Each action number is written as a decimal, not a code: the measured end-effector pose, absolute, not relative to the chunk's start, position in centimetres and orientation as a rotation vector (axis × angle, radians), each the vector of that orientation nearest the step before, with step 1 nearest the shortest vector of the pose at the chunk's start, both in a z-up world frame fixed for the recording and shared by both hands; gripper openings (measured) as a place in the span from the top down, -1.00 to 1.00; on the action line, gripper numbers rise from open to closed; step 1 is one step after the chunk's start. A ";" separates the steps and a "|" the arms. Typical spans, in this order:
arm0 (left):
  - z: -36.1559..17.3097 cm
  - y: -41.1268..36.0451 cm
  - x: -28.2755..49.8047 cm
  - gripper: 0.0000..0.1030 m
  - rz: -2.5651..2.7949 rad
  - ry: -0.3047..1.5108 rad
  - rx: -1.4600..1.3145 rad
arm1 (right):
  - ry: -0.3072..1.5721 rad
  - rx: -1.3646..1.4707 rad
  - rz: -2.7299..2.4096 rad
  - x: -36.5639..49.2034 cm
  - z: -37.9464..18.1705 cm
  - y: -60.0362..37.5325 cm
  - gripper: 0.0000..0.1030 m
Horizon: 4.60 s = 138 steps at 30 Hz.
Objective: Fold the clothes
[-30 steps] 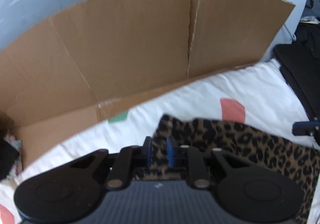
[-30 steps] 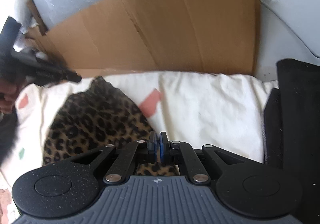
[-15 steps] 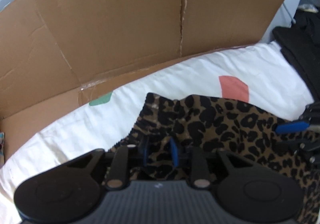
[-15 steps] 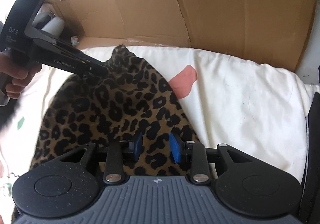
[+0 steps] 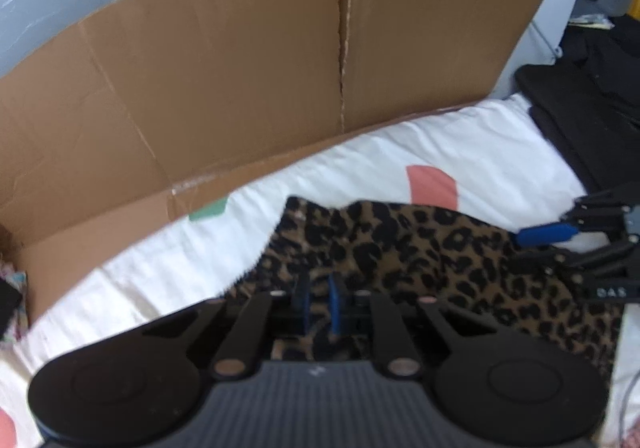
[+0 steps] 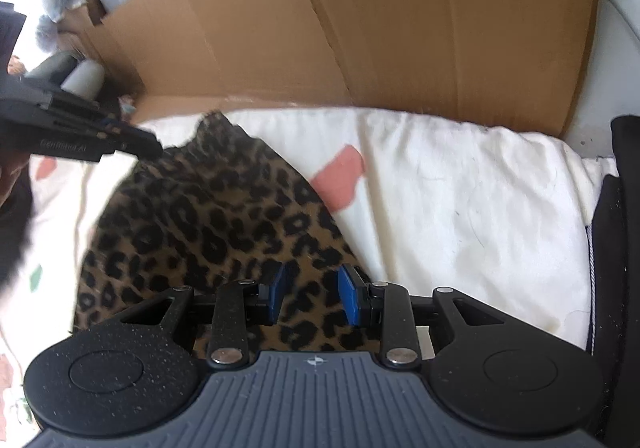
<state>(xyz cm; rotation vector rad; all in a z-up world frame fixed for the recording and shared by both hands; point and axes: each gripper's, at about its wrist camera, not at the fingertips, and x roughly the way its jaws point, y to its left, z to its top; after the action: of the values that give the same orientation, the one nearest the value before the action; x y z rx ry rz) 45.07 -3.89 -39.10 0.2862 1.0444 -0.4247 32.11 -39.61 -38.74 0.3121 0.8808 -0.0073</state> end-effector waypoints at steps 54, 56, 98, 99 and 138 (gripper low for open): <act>-43.1 0.8 32.0 0.53 -0.256 1.022 0.028 | 1.017 0.197 0.118 32.5 -40.8 -26.8 0.12; -42.4 1.5 30.5 0.53 -0.254 1.023 0.006 | 1.013 0.209 0.112 31.7 -40.5 -26.8 0.13; -43.5 4.9 12.6 0.49 -0.498 1.017 -0.035 | 1.067 0.128 0.213 16.5 -35.6 -19.4 0.13; -43.8 4.8 12.4 0.49 -0.501 1.023 -0.045 | 1.066 0.114 0.237 16.4 -35.3 -18.8 0.13; -44.5 2.5 14.2 0.26 -0.474 0.976 -0.187 | 1.039 -0.016 0.403 15.6 -34.7 -15.3 0.04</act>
<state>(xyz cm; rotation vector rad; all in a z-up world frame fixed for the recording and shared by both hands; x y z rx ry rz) 14.16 2.46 -44.52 -0.1872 0.9756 -0.4736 15.59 -15.34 -34.70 -0.0160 1.0393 0.4032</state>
